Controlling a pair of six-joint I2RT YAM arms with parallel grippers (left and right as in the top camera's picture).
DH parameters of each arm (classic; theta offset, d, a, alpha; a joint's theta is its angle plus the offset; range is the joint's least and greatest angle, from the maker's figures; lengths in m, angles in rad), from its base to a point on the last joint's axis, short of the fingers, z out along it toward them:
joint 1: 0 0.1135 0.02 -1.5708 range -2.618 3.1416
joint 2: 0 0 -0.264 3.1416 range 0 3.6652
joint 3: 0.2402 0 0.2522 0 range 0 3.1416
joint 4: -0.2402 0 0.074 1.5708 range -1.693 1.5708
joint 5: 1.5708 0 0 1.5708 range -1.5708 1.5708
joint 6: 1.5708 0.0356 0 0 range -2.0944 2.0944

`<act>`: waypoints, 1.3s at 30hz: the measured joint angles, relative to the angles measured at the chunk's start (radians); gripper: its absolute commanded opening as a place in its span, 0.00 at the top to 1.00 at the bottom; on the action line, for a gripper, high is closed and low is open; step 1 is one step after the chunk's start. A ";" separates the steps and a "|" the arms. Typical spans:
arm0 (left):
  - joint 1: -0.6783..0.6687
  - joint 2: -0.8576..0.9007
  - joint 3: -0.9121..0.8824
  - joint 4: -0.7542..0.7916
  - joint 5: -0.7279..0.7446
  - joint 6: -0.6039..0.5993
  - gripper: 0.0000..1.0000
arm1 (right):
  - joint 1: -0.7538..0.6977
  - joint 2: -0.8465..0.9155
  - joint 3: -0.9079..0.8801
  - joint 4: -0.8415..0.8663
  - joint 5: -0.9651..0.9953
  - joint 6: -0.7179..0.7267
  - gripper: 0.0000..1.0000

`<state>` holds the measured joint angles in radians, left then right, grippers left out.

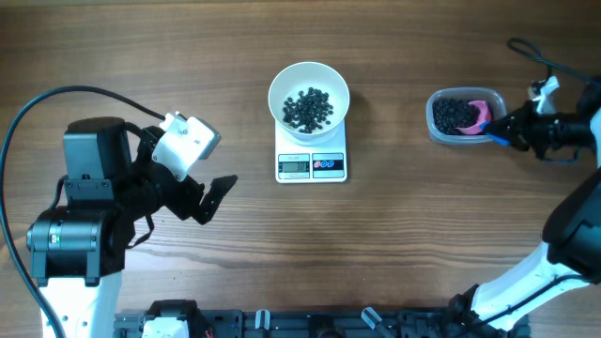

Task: Scoop item into bowl and weigh 150g on scale
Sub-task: 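Dip the pink scoop into the black beans with the right gripper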

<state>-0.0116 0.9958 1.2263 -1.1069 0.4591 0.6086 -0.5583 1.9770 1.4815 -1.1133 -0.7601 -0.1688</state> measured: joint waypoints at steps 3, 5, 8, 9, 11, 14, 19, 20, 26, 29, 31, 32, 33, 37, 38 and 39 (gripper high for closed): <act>0.000 0.000 0.000 0.000 0.000 0.000 0.00 | -0.031 0.000 0.000 -0.018 -0.035 -0.003 0.96; 0.000 0.000 0.000 0.000 0.000 0.000 0.00 | -0.048 0.000 0.000 -0.047 -0.070 -0.019 0.96; 0.000 0.000 0.000 0.000 0.000 0.000 0.00 | -0.063 0.000 0.000 -0.074 -0.134 -0.047 0.96; 0.000 0.000 0.000 0.000 0.000 0.000 0.00 | -0.068 0.000 0.000 -0.080 -0.153 -0.057 0.96; 0.000 0.000 0.000 0.000 0.000 0.000 0.00 | -0.074 0.000 0.000 -0.100 -0.168 -0.073 0.96; 0.000 0.000 0.000 0.000 0.000 0.000 0.00 | -0.077 0.000 0.000 -0.119 -0.199 -0.100 0.95; 0.000 0.000 0.000 0.000 0.000 0.000 0.00 | -0.077 0.000 0.000 -0.128 -0.239 -0.117 0.96; 0.000 0.000 0.000 0.000 0.000 0.000 0.00 | -0.077 0.000 0.000 -0.131 -0.242 -0.118 0.96; 0.000 0.000 0.000 0.000 0.000 0.000 0.00 | -0.077 0.000 0.000 -0.132 -0.292 -0.121 0.96; 0.000 0.000 0.000 0.000 0.000 0.000 0.00 | -0.077 0.000 0.000 -0.139 -0.340 -0.133 0.96; 0.000 0.000 0.000 0.000 0.000 0.000 0.00 | -0.077 0.000 0.000 -0.140 -0.370 -0.139 0.96; 0.000 0.000 0.000 0.000 0.000 0.000 0.00 | -0.077 0.000 0.000 -0.140 -0.378 -0.141 0.96; 0.000 0.000 0.000 0.000 0.000 0.000 0.00 | -0.077 0.000 0.000 -0.147 -0.391 -0.144 0.96; 0.000 0.000 0.000 0.000 0.000 0.000 0.00 | -0.064 0.000 0.000 -0.155 -0.420 -0.145 0.96; 0.000 0.000 0.000 0.000 0.000 0.000 0.00 | -0.055 0.000 0.000 -0.154 -0.430 -0.145 0.96; 0.000 0.000 0.000 0.000 0.000 0.000 0.00 | -0.045 0.000 0.000 -0.154 -0.437 -0.145 0.96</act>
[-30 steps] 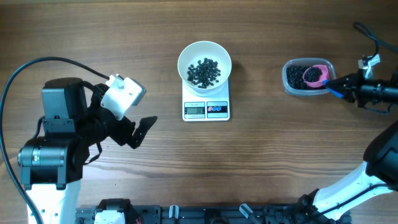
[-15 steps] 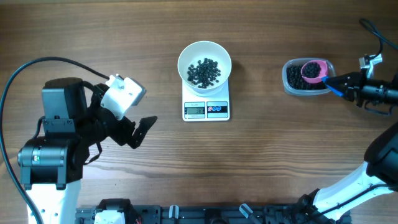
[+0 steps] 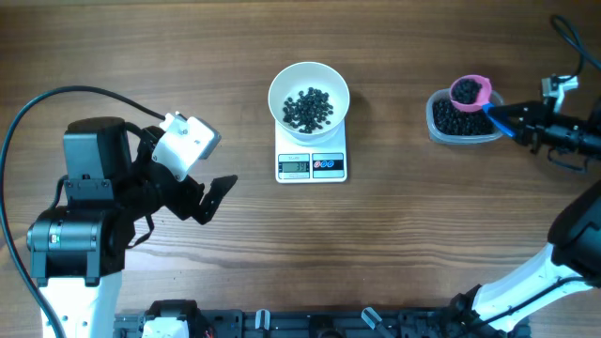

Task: Scoop item into bowl and weigh 150g on scale
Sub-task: 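Dip the pink scoop into the black beans with the right gripper, then lift the filled scoop and move it over the white bowl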

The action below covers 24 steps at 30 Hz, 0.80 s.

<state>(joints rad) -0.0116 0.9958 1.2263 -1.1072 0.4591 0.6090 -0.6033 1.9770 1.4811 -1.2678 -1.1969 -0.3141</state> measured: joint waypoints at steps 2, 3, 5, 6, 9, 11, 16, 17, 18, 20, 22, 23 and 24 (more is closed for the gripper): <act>0.000 0.000 0.000 0.000 0.000 0.000 0.00 | 0.037 -0.001 0.000 0.000 -0.016 -0.002 0.96; 0.000 0.000 0.000 0.000 0.000 0.000 0.00 | 0.059 -0.002 0.000 0.000 -0.020 -0.002 0.96; 0.000 0.000 0.000 0.000 0.000 0.000 0.00 | 0.100 -0.013 0.000 0.000 -0.028 -0.002 0.96; 0.000 0.000 0.000 0.000 0.000 0.000 0.00 | 0.121 -0.021 0.000 0.000 -0.031 -0.002 0.95; 0.000 0.000 0.000 0.000 0.000 0.000 0.00 | 0.196 -0.052 0.000 0.000 -0.037 0.003 0.96; 0.000 0.000 0.000 0.000 0.000 0.000 0.00 | 0.254 -0.065 0.000 0.000 -0.045 0.006 0.96; 0.000 0.000 0.000 0.000 0.000 0.000 0.00 | 0.398 -0.068 -0.001 0.075 -0.068 0.047 0.96; 0.000 0.000 0.000 0.000 0.000 0.000 0.00 | 0.419 -0.068 -0.001 0.113 -0.070 0.068 0.96; 0.000 0.000 0.000 0.000 0.000 0.000 0.00 | 0.445 -0.068 -0.002 0.155 -0.072 0.095 0.96; 0.000 0.000 0.000 0.000 0.000 0.000 0.00 | 0.490 -0.068 -0.003 0.246 -0.079 0.159 0.96; 0.000 0.000 0.000 0.000 0.000 0.000 0.00 | 0.534 -0.068 -0.004 0.348 -0.082 0.227 0.96; 0.000 0.000 0.000 0.000 0.000 0.000 0.00 | 0.553 -0.068 -0.004 0.398 -0.082 0.260 0.96; 0.000 0.000 0.000 0.000 0.001 0.000 0.00 | 0.573 -0.068 -0.005 0.447 -0.082 0.293 0.96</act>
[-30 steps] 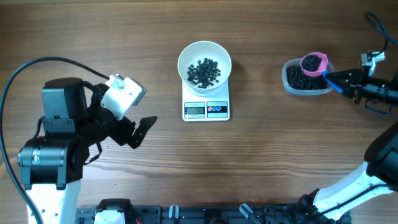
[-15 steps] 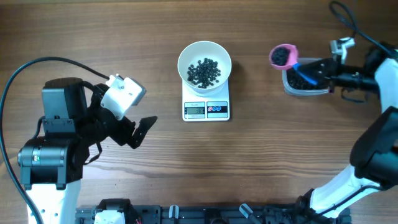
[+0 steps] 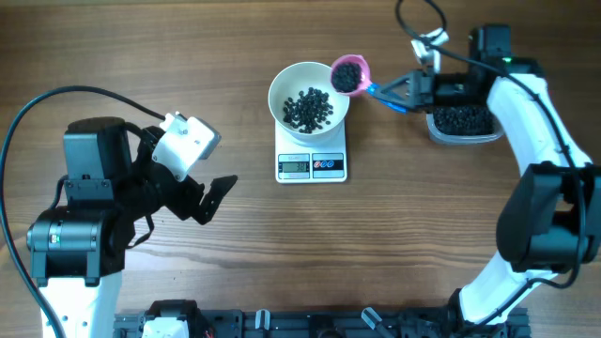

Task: Scoop item into bowl and weigh 150g on scale
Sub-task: 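Lift the filled scoop and move it over the white bowl, then tilt the scoop to pour beans into the white bowl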

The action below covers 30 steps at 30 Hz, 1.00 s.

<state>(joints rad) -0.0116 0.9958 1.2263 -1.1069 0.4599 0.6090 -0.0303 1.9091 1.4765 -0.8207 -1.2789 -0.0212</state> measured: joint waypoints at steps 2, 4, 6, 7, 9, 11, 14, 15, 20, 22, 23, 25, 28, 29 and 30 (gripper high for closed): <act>0.000 0.000 0.000 0.000 0.000 0.000 0.00 | 0.038 0.000 0.000 0.057 0.006 0.054 0.96; 0.000 0.000 0.000 0.000 0.000 0.000 0.00 | 0.072 0.000 0.000 0.090 0.049 0.085 0.96; 0.000 0.000 0.000 0.000 0.000 0.000 0.00 | 0.105 0.000 0.000 0.105 0.118 0.088 0.96; 0.000 0.000 0.000 0.000 0.000 0.000 0.00 | 0.117 0.000 0.000 0.105 0.150 0.077 0.96; 0.000 0.000 0.000 0.000 0.000 0.000 0.00 | 0.139 0.000 0.000 0.106 0.220 0.029 0.95; 0.000 0.000 0.000 0.000 0.000 0.000 0.00 | 0.158 0.000 0.000 0.115 0.283 -0.032 0.95; 0.000 0.000 0.000 0.000 0.000 0.000 0.00 | 0.186 0.000 0.000 0.122 0.404 -0.115 0.95; 0.000 0.000 0.000 0.000 0.000 0.000 0.00 | 0.195 -0.002 0.000 0.122 0.435 -0.138 0.96; 0.000 0.000 0.000 0.000 0.000 0.000 0.00 | 0.244 -0.058 0.000 0.122 0.612 -0.212 0.96; 0.000 0.000 0.000 0.000 0.000 0.000 0.00 | 0.266 -0.101 0.000 0.122 0.675 -0.230 0.96; 0.000 0.000 0.000 0.000 0.000 0.000 0.00 | 0.278 -0.117 0.000 0.123 0.705 -0.239 0.96; 0.000 0.000 0.000 0.000 0.000 0.000 0.00 | 0.308 -0.142 0.000 0.123 0.777 -0.256 0.95; 0.000 0.000 0.000 0.000 0.000 0.000 0.00 | 0.357 -0.144 0.000 0.122 0.886 -0.285 0.95; 0.000 0.000 0.000 0.000 0.000 0.000 0.00 | 0.369 -0.144 0.000 0.123 0.916 -0.293 0.95; 0.000 0.000 0.000 0.000 0.000 0.000 0.00 | 0.380 -0.144 0.000 0.123 0.946 -0.301 0.96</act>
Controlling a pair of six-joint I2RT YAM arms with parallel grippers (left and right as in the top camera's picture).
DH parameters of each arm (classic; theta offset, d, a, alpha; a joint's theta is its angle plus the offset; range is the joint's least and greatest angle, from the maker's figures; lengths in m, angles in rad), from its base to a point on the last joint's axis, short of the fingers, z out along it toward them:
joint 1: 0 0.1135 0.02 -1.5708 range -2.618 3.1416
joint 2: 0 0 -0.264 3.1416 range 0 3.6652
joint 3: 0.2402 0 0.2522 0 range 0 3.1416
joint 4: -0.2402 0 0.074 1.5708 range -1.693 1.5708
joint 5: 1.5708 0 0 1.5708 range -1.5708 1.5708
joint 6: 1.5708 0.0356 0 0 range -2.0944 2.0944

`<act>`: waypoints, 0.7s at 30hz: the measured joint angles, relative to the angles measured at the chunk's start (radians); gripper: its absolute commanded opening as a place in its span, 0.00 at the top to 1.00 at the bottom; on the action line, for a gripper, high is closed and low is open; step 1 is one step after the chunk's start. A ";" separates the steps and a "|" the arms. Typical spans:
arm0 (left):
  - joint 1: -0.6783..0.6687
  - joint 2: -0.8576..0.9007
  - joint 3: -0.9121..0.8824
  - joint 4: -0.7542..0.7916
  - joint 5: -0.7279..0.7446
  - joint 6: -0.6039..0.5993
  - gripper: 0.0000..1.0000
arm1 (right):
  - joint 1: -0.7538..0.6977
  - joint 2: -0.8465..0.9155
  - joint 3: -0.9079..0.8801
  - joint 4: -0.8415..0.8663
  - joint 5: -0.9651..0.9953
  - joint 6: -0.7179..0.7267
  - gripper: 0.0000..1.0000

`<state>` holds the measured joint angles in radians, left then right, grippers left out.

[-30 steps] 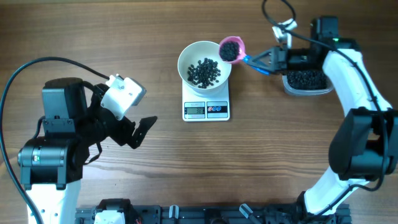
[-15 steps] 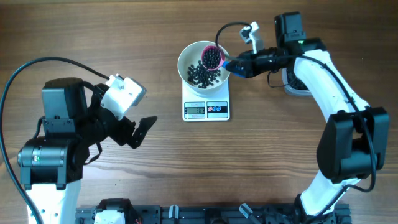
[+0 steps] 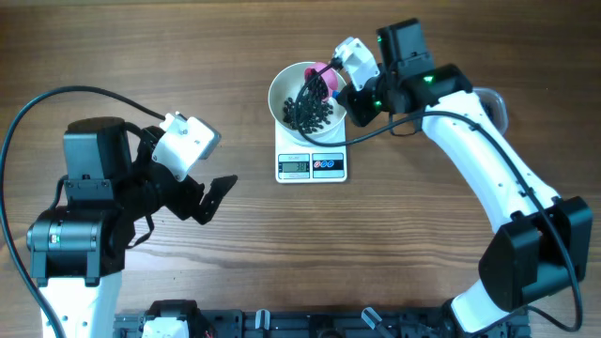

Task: Scoop item into bowl and weigh 150g on scale
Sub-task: 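Tilt the scoop to pour beans into the white bowl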

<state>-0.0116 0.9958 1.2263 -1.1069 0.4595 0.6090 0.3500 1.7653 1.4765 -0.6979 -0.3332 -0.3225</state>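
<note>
A white bowl (image 3: 282,86) holding dark beans (image 3: 308,113) stands on a small white scale (image 3: 311,165) at the table's middle back. My right gripper (image 3: 344,86) is shut on a pink scoop (image 3: 320,75), which is tipped over the bowl's right rim, with beans streaming from it into the bowl. The source container (image 3: 495,105) at the right is mostly hidden under the right arm. Far to the left, my left gripper (image 3: 214,197) hovers over bare table, fingers parted, nothing in it.
The scale's display (image 3: 295,167) faces the front; its reading is too small to make out. A black cable (image 3: 56,99) loops over the table's left side. The right arm stretches from the front right corner across to the bowl.
The right gripper has moved from beside the bowl's right rim to over it. The scoop, level and full before, is now tipped with beans falling into the bowl. Left arm unchanged.
The right gripper first held the scoop down in the container of beans at the right. Then the scoop was lifted full above the container, then held level by the bowl's rim. Now it is tilted over the bowl. The left arm stayed put.
</note>
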 measured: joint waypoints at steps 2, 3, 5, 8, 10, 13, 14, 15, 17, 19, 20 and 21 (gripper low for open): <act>0.000 0.000 0.000 0.000 0.000 0.000 0.00 | 0.019 0.000 0.000 0.000 0.057 -0.017 0.96; 0.000 0.000 0.000 0.000 0.000 0.000 0.00 | 0.028 0.000 0.000 0.000 0.086 -0.025 0.96; 0.000 0.000 0.000 0.000 0.000 0.000 0.00 | 0.047 0.000 0.000 0.004 0.149 -0.043 0.96; 0.000 0.000 0.000 0.000 0.000 0.000 0.00 | 0.066 0.000 0.000 0.015 0.209 -0.051 0.96; 0.000 0.000 0.000 0.000 0.000 0.000 0.00 | 0.074 0.000 0.000 0.019 0.230 -0.065 0.95; 0.000 0.000 0.000 0.000 0.000 0.000 0.00 | 0.090 0.000 0.000 0.020 0.293 -0.093 0.96; 0.000 0.000 0.000 0.000 0.000 0.000 0.00 | 0.097 0.000 0.000 0.022 0.323 -0.100 0.96; 0.000 0.000 0.000 0.000 0.000 0.000 0.00 | 0.103 0.000 0.000 0.023 0.354 -0.111 0.96; 0.000 0.000 0.000 0.000 0.000 0.000 0.00 | 0.108 0.000 0.000 0.023 0.378 -0.121 0.96; 0.000 0.000 0.000 0.000 0.000 0.000 0.00 | 0.109 0.000 0.000 0.023 0.379 -0.127 0.96; 0.000 0.000 0.000 0.000 0.000 0.000 0.00 | 0.111 0.000 0.000 0.023 0.378 -0.129 0.96; 0.000 0.000 0.000 0.000 0.000 0.000 0.00 | 0.113 0.000 0.000 0.023 0.379 -0.129 0.96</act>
<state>-0.0116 0.9958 1.2263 -1.1072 0.4595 0.6086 0.4625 1.7653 1.4765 -0.6750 0.0456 -0.4511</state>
